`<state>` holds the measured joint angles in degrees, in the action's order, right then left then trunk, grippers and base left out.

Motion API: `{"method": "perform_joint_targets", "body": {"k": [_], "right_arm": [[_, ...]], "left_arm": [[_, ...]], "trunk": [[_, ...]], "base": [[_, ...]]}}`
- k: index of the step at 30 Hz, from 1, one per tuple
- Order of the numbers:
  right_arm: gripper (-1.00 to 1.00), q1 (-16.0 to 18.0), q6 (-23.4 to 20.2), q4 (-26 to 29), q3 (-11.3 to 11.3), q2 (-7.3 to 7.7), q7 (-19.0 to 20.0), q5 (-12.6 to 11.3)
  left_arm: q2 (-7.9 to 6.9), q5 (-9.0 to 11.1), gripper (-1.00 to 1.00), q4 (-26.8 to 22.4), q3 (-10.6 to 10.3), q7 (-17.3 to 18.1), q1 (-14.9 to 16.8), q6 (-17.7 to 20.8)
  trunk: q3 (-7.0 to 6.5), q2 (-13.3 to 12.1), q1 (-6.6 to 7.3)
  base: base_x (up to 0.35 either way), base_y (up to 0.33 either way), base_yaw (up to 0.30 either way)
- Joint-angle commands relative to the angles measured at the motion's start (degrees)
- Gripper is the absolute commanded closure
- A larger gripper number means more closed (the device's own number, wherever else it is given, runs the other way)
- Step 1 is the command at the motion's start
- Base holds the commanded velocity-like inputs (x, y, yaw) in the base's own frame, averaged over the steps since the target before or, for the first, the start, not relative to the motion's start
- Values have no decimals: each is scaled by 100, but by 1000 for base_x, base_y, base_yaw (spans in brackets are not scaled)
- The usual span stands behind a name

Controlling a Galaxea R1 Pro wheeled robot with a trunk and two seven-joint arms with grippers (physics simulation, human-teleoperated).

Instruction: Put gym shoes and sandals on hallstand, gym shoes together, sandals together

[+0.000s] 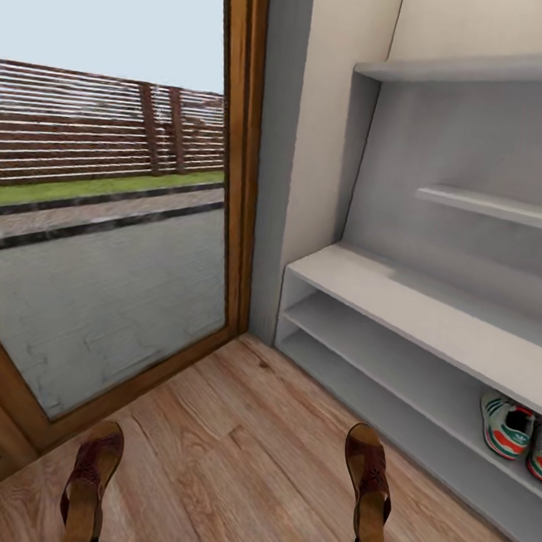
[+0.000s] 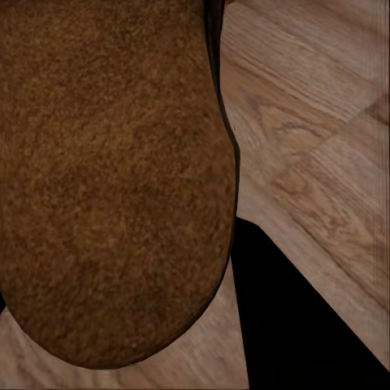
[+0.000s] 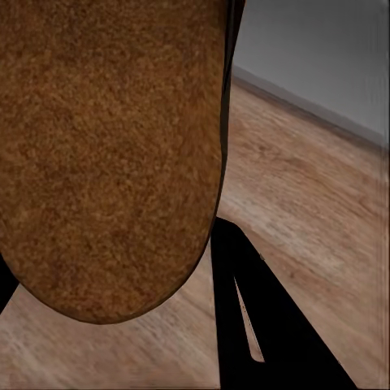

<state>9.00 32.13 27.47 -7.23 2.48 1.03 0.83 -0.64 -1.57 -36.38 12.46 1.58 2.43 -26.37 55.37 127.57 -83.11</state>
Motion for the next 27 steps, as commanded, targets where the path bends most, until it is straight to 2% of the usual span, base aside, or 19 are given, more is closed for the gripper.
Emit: {"method": "perform_joint_targets", "body": {"k": [1,15,27], "right_arm": [[100,5,13,-5,-15,-2,20,-13],[100,5,13,-5,-15,-2,20,-13],[100,5,13,-5,-20,-2,20,-13]], "left_arm": [[2,-36,100,0,19,9,0,-14],[2,-36,100,0,20,9,-1,-17],[1,-36,100,0,18,9,-1,-16]], "trunk": [[23,43,-21],[274,605,-329],[274,605,-329]], "base": [[0,0,-290],[0,0,-290],[0,0,-290]]}}
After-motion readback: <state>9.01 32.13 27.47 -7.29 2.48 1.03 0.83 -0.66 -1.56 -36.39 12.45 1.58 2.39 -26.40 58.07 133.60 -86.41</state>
